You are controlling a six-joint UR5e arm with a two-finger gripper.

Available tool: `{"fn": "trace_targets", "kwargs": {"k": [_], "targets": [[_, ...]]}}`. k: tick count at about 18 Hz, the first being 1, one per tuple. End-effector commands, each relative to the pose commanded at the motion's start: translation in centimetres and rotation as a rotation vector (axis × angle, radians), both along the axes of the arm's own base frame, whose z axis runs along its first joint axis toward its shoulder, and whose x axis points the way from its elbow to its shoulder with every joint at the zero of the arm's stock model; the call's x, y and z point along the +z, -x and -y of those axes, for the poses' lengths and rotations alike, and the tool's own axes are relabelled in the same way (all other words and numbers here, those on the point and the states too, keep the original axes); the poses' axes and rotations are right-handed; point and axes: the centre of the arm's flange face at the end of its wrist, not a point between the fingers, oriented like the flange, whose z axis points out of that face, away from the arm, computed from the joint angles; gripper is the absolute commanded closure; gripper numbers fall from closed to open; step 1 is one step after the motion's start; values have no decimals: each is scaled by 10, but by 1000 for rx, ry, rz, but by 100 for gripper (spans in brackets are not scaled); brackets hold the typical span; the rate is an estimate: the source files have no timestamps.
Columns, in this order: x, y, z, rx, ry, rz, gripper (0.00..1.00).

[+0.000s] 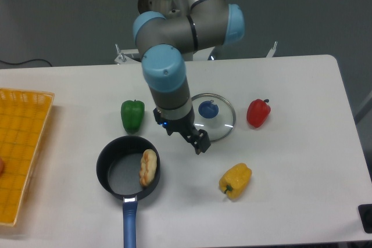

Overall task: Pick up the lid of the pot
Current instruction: 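Move the gripper over the glass lid's blue knob and lower it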

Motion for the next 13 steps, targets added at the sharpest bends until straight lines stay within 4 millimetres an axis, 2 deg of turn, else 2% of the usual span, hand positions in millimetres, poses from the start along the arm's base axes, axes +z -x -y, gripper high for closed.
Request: {"fn": "trace_targets", "kwargs": {"k": [2,4,6,8,10,13], "targets": [[-11,7,24,38,13,23,0],[-11,13,33,71,15,30,0],[-12,13,43,109,13,33,0],[-23,9,55,122,28,51,0],[-26,15,66,145,30,61,0],[-36,5,77,152,42,83,0]]}}
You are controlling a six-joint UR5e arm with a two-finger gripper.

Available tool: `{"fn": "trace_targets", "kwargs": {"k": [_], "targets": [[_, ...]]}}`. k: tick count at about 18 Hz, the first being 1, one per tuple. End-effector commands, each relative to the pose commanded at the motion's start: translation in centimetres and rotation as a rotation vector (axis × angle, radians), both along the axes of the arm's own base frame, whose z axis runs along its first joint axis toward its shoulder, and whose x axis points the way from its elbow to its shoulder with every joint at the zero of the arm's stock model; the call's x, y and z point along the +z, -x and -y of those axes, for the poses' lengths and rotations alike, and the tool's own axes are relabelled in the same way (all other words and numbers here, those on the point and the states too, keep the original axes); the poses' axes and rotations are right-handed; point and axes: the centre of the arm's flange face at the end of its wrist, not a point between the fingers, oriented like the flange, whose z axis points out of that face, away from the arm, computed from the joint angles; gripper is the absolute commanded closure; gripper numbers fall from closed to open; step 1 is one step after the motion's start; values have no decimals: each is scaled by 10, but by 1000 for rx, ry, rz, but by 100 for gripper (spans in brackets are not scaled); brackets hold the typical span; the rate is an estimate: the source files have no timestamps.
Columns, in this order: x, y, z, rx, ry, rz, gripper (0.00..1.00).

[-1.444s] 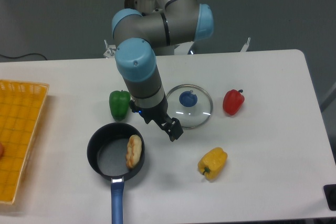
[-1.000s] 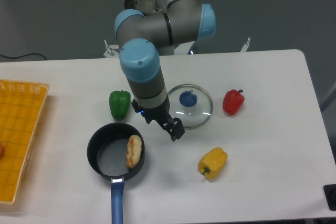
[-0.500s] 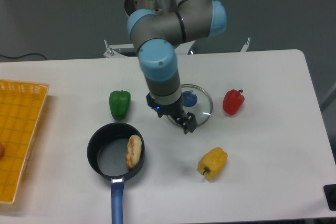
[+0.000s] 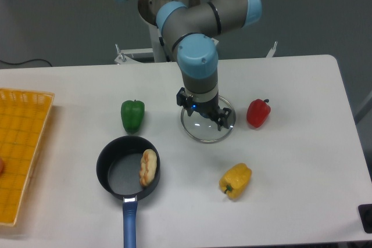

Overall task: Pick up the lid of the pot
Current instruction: 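Move the gripper over the glass lid's blue knob and lower it, then open the gripper and align its fingers around the blue knob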

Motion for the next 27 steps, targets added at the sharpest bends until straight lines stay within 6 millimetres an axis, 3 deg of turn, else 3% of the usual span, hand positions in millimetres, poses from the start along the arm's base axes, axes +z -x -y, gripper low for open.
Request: {"fn": "trace_targets", "kwargs": {"k": [6,17,27], "targets": [[-10,-12,27,37,-151,-15,0],[-30,-33,53,51,-102,-6,0],[-51,-27,56,50,-70,7,1]]}}
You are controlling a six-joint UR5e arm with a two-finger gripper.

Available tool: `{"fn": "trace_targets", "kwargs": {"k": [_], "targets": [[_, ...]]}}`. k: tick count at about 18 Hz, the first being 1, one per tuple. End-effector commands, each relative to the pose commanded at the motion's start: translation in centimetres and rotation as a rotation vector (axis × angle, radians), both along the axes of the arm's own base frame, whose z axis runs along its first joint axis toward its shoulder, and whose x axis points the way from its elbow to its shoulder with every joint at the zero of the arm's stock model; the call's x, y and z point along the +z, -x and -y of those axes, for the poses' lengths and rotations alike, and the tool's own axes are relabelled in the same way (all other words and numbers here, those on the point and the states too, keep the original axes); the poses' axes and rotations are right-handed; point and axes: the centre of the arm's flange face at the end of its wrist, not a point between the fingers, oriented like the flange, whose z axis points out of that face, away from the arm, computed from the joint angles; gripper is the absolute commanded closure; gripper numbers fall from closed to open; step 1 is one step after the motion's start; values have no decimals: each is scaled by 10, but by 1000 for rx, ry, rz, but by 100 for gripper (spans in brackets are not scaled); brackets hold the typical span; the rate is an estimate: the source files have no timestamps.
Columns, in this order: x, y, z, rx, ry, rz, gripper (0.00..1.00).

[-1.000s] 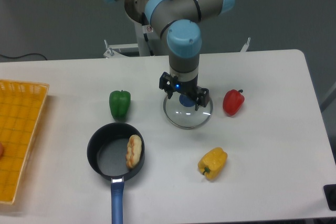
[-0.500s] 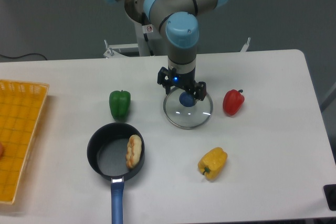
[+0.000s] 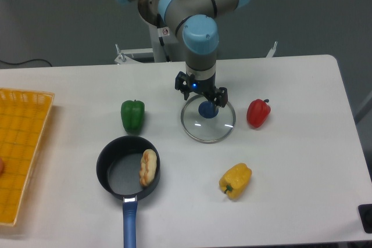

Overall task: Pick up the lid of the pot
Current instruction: 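Open the gripper and align its fingers around the blue knob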

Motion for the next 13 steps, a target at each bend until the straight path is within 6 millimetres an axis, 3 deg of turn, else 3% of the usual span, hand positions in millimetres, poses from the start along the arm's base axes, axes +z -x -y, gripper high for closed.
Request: {"fn": "trace_targets", "kwargs": {"k": [13], "targets": [[-17,16,2,-11,2,15,2]]}}
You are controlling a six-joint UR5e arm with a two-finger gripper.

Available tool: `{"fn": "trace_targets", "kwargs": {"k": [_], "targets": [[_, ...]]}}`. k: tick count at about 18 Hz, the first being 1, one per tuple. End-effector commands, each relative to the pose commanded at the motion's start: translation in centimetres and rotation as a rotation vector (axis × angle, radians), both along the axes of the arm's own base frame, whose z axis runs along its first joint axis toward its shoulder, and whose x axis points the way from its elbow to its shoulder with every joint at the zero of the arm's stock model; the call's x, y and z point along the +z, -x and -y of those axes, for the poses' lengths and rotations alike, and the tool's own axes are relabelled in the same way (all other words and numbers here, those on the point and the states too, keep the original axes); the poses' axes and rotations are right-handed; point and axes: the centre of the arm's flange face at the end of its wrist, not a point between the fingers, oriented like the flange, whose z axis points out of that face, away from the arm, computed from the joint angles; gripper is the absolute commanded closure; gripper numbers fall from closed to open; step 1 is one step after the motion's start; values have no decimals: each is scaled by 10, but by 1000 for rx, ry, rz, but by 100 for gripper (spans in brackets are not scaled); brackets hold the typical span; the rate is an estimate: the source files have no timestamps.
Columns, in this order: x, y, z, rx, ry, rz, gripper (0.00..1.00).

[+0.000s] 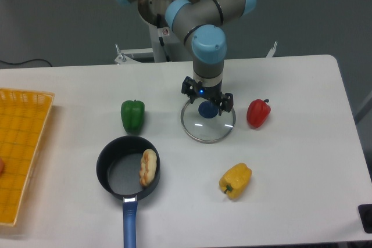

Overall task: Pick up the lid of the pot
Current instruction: 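Open the gripper and align its fingers around the blue knob, then lower onto the blue knob and close the gripper on it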

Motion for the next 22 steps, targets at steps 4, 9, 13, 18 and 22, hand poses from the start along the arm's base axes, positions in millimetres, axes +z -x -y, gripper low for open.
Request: {"fn": "trace_targets", "kwargs": {"k": [4,9,13,18,22], "targets": [[-6,3,-2,0,0,0,2],[-8,4,2,-8,-1,4,3],[-14,5,2,-12,6,14,3],[-17,5,1,-14,3,10,3],[-18,5,1,-12,-1,15,6]]}}
